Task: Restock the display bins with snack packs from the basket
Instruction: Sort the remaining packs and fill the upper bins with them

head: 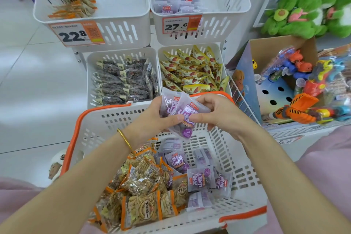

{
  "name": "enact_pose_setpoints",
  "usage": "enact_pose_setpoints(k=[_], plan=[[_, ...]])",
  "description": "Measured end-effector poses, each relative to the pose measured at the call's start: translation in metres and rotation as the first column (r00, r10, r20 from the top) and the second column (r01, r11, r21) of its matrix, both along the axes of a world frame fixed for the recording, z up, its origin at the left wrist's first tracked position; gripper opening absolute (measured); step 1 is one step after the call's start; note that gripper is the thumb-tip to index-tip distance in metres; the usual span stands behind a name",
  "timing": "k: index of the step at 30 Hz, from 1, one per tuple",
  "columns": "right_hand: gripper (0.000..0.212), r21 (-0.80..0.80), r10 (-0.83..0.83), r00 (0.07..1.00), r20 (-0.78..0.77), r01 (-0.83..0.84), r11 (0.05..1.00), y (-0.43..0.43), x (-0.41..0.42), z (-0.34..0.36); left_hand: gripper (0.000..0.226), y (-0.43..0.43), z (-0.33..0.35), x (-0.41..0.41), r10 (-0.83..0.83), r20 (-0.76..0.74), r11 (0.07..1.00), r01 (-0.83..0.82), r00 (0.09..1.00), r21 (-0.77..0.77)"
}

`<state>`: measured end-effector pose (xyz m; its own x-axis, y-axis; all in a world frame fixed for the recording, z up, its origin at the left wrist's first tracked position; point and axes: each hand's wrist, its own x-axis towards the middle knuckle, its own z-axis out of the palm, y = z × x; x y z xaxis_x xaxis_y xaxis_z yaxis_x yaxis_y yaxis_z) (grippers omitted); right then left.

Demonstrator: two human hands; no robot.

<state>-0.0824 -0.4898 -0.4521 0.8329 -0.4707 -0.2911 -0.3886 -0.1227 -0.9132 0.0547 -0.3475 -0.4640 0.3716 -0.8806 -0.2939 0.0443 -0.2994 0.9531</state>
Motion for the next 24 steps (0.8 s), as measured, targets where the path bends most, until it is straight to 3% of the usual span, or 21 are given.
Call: enact_pose_setpoints(k=[2,7,11,13,15,18,21,24], plan=[[0.034,-0.058,-0.018,0.998,0.055,0.021,0.998,-0.003,-0.002,0.003,0.057,0.0,0.001,0.001,-0.005,-0.015,1.0,0.004,1.0,-0.005],[0.028,-0.014,-0.023,0.972,0.236,0.027,1.0,-0.005,0.003,0.017,0.061,-0.006,0.007,-0.003,-0.019,0.045,1.0,0.02,0.999,-0.024],[0.045,-0.396,0.075,0.988,0.132,-0.017,0.918,-0.016,0.02,0.034,0.054,-0.014,0.013,0.004,0.009,0.168,0.998,0.001,0.986,-0.058],[0.072,-0.331,0.186,0.981,0.051,-0.159,0.93,-0.032,0.027,0.051,0.055,-0.024,0.027,0.014,0.005,0.229,0.995,0.018,0.974,-0.099],[0.089,-0.114,0.286,0.957,0.046,-0.28,0.953,-0.051,0.036,0.07,0.059,-0.041,0.045,0.027,-0.01,0.277,0.988,0.052,0.961,-0.146],[0.076,0.005,0.318,0.944,0.089,-0.32,0.947,-0.082,0.053,0.101,0.07,-0.078,0.074,0.045,0.008,0.432,0.978,0.082,0.902,-0.191],[0.048,-0.086,0.291,0.944,0.155,-0.281,0.956,-0.113,0.076,0.135,0.075,-0.119,0.103,0.068,0.087,0.58,0.97,0.065,0.81,-0.236],[0.046,-0.185,0.16,0.942,0.295,-0.108,0.977,-0.145,0.108,0.166,0.083,-0.152,0.129,0.1,0.223,0.727,0.949,0.025,0.649,-0.314]])
